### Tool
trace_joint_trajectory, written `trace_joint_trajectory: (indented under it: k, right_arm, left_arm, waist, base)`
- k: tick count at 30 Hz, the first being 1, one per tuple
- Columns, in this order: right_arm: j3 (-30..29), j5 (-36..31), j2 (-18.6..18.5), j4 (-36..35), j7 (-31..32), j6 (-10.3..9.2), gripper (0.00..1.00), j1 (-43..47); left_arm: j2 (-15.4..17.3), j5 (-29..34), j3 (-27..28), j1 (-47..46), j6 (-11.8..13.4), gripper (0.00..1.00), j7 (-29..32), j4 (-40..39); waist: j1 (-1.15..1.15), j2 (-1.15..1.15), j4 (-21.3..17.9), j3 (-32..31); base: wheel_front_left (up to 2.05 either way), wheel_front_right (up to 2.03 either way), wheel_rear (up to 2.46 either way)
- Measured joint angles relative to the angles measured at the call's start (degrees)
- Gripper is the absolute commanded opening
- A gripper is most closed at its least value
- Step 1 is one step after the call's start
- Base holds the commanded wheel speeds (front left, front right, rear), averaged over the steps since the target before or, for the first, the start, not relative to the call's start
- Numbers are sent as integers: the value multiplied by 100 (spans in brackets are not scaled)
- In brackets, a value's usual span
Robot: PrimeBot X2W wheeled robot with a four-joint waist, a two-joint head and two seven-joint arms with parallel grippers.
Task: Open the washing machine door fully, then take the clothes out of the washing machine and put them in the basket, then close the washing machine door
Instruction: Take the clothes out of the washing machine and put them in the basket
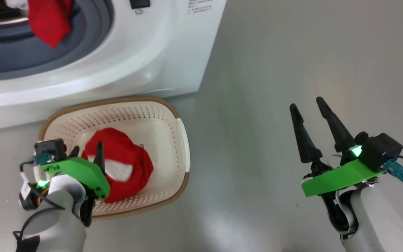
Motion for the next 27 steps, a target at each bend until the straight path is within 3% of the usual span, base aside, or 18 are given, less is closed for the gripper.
trace_joint_trajectory:
  k: [7, 27]
  right_arm:
    - [-51, -125, -40, -14, 0, 0, 100, -15]
    - [-15, -356, -258, 174, 0, 0, 100, 605]
  left_arm:
    - [-58, -136, 62, 414, -175, 100, -320, -530]
    - [-89, 479, 1148, 2958, -122, 100, -324, -4091]
  waist:
    - [0, 0, 108, -438]
    - [0, 0, 416, -1952]
  base:
    - [0, 0, 0]
    - [0, 0, 0]
